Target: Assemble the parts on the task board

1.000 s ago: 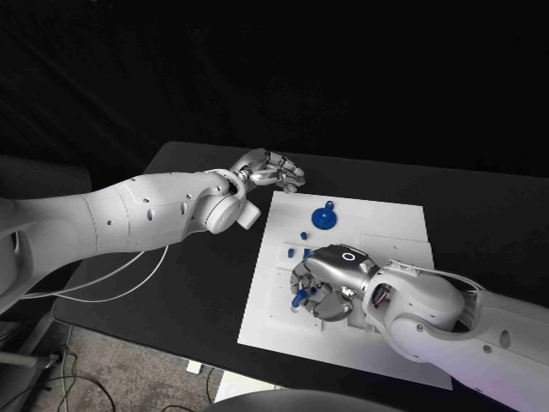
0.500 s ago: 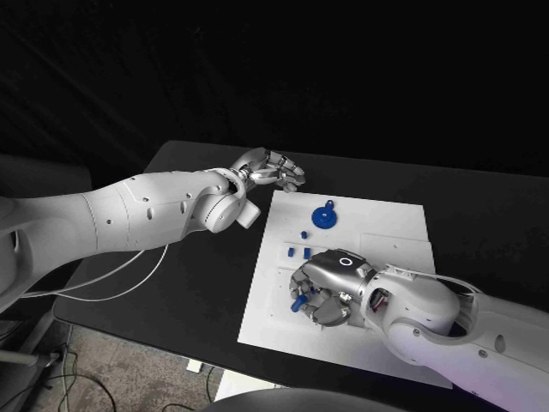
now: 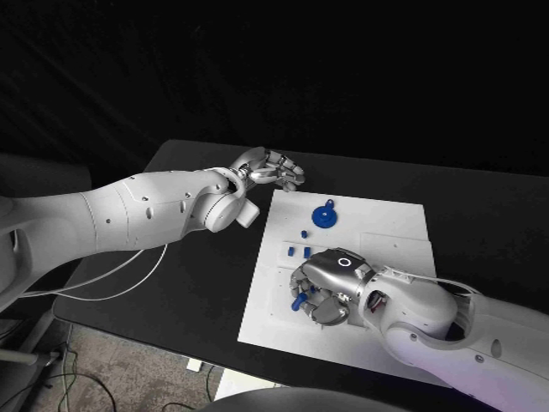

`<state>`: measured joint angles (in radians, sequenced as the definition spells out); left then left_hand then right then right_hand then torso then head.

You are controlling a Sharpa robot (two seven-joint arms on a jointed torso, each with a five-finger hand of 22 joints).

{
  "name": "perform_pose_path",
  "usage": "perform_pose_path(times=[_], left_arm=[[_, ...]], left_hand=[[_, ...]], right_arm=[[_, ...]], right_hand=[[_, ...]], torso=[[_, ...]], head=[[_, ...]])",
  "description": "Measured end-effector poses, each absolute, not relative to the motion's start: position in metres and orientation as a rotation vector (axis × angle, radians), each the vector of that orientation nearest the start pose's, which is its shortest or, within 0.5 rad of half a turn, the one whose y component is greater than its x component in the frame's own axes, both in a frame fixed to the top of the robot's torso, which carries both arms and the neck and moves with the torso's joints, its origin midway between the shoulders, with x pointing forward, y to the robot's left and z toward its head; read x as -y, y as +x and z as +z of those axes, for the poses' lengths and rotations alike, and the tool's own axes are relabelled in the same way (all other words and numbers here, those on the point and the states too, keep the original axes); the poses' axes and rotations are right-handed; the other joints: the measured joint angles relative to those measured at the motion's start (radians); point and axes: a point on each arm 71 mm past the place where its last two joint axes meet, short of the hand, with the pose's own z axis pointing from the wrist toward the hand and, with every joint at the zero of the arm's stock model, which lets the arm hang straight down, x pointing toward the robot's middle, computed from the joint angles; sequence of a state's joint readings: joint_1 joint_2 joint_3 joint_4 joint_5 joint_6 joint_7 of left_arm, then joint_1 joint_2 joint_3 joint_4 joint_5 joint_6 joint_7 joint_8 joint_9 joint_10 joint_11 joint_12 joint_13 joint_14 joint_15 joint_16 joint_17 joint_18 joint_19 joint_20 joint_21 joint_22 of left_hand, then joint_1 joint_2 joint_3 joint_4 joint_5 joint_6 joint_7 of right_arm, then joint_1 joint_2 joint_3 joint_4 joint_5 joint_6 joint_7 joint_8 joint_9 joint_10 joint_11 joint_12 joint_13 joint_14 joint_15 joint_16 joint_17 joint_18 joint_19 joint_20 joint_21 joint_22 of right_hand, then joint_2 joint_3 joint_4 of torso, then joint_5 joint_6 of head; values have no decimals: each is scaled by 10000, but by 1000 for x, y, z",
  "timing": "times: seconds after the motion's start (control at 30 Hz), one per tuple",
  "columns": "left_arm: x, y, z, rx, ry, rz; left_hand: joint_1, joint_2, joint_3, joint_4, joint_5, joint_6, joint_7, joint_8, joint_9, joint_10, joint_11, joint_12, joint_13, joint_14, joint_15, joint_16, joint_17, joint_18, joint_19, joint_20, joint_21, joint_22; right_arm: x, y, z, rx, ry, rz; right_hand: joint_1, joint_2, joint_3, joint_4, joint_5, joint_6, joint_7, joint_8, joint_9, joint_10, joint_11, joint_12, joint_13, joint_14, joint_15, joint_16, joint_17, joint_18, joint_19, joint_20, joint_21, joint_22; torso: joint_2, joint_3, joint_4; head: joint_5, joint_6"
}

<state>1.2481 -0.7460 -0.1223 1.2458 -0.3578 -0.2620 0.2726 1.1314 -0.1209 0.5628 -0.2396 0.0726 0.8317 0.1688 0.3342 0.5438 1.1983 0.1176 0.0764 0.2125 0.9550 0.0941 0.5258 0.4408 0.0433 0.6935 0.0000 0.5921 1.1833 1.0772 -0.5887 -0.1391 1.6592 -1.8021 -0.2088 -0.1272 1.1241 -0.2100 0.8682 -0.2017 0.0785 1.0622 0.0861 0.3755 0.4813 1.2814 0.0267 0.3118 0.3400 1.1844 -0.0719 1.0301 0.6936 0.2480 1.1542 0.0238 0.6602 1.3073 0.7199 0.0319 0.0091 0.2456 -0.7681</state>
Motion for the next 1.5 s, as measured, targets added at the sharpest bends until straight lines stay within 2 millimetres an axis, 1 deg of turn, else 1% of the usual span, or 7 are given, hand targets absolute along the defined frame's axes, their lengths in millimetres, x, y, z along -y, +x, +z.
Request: perform_pose_path(times=[0.97,1.13,1.23,1.3,1.37,1.4,1.5], left_arm=[[-238,534,-201,-16075,-7781,-12134],[-238,534,-201,-16080,-7784,-12130],[-239,534,-201,-16081,-7790,-12118],[-239,534,-201,-16084,-7792,-12116],[-239,534,-201,-16088,-7795,-12113],[-239,534,-201,-16094,-7797,-12112],[-239,534,-201,-16108,-7802,-12111]], left_hand=[[0,0,-26,26,0,1,1,18,-10,0,0,0,-4,0,0,-32,40,0,0,0,-37,17],[0,0,-26,26,0,1,1,18,-9,0,0,0,-4,0,0,-37,48,0,0,0,-37,16],[0,0,-26,26,0,1,1,18,-16,0,0,0,-3,0,0,-38,59,0,0,0,-37,24],[0,0,-26,26,0,1,1,18,-21,0,0,0,-3,0,0,-38,59,-1,0,0,-37,28],[0,0,-20,32,0,1,1,18,-20,0,0,0,-9,0,0,-38,62,-1,0,0,-37,28],[0,0,3,54,0,1,1,18,-21,0,0,0,-13,0,0,-40,77,0,0,0,-37,28],[0,0,-22,79,0,1,2,18,-21,-7,6,0,-13,-5,5,-78,83,0,0,0,-37,30]], right_arm=[[24,372,-254,-17168,-7855,8862],[27,373,-255,-17203,-7712,8914],[30,374,-255,-17242,-7524,8974],[31,374,-256,-17264,-7427,9054],[32,375,-256,-17271,-7346,9115],[32,375,-256,-17276,-7298,9139],[32,375,-256,-17268,-7195,9190]], right_hand=[[-68,62,-16,-69,264,7,43,-15,65,2,1,53,4,-33,-36,39,23,-1,53,-20,69,7],[-173,-43,-45,-98,265,-6,56,-77,192,-2,6,14,-12,-54,-15,-24,24,0,-74,-3,69,1],[-415,-207,-428,-273,142,-285,269,-250,406,-126,129,-91,-79,-199,59,-99,22,19,-189,71,69,0],[-456,-247,-971,-352,-50,-820,412,-598,222,-167,167,-54,-19,-222,46,-104,14,74,-216,69,69,0],[-486,-284,-1311,-380,-50,-1039,398,-772,124,-185,181,-35,40,-222,46,-141,-17,75,-252,104,69,0],[-463,-307,-1442,-382,-50,-1325,601,-835,85,-183,180,-36,67,-221,47,-169,-58,79,-251,104,78,0],[-420,-349,-1618,-370,-50,-1491,663,-894,41,-183,180,4,101,-221,47,-185,-62,82,-251,104,43,7]], torso=[[1,11,-5],[1,13,-5],[1,13,-5],[0,12,-5],[0,12,-5],[-1,12,-6],[0,12,-8]], head=[[5,-62],[-14,-29],[-18,-21],[-18,-19],[-19,-18],[-19,-18],[-22,-19]])
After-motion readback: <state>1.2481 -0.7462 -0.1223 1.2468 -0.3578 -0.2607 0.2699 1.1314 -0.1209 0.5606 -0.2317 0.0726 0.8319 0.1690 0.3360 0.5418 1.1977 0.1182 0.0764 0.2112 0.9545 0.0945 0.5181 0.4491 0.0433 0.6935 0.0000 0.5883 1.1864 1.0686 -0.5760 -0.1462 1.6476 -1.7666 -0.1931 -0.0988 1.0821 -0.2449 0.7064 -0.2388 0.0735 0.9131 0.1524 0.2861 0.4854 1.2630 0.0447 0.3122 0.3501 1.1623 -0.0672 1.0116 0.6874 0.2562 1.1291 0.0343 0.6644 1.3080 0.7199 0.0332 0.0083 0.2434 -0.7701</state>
